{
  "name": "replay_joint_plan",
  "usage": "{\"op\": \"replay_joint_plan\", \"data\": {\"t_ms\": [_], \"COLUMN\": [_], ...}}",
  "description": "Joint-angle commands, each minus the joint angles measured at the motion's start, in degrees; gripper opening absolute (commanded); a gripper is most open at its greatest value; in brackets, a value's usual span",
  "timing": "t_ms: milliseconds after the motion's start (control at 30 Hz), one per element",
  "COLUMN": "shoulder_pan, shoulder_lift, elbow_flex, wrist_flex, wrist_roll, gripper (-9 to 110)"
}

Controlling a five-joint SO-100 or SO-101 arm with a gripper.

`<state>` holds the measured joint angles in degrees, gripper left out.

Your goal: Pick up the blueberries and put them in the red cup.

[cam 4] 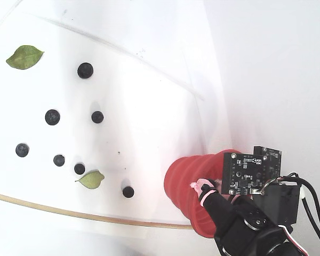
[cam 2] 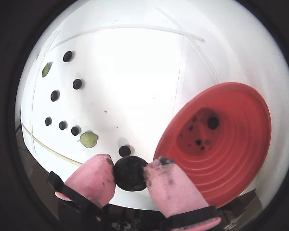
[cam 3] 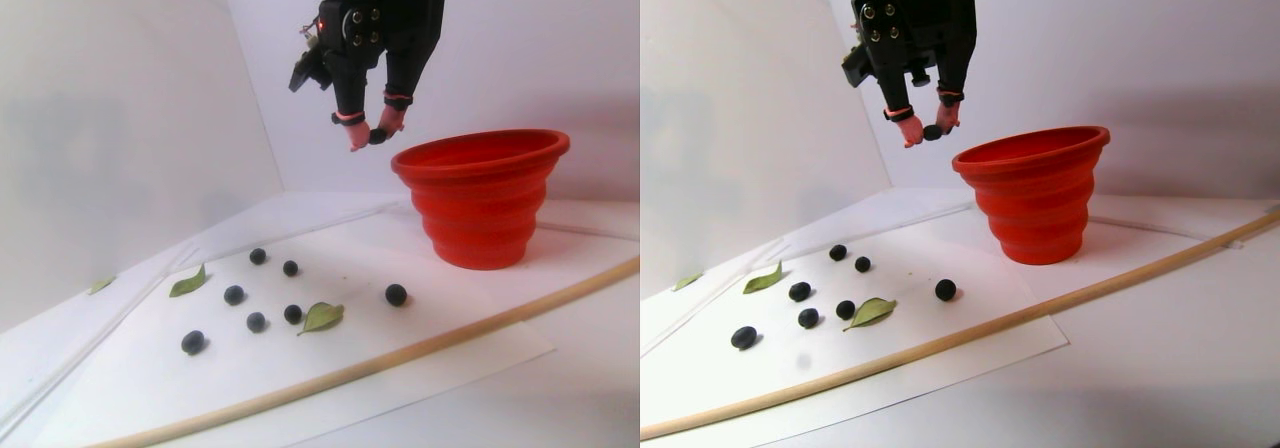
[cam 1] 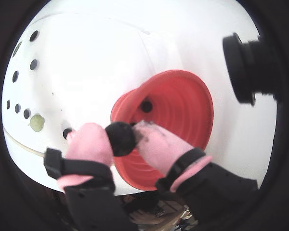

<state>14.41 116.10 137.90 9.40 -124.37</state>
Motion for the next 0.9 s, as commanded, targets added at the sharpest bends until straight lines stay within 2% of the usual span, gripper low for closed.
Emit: {"op": "replay_joint_plan", "data": {"t_ms": [0,867], "shoulder_pan": [0.8,9.6], "shoulder_lift": [5.8,9.7], "elbow_flex": [-1.0,0.9], "wrist_flex": [0.9,4.4], "wrist_roll": [0.1,0.1], "gripper": [11,14]}}
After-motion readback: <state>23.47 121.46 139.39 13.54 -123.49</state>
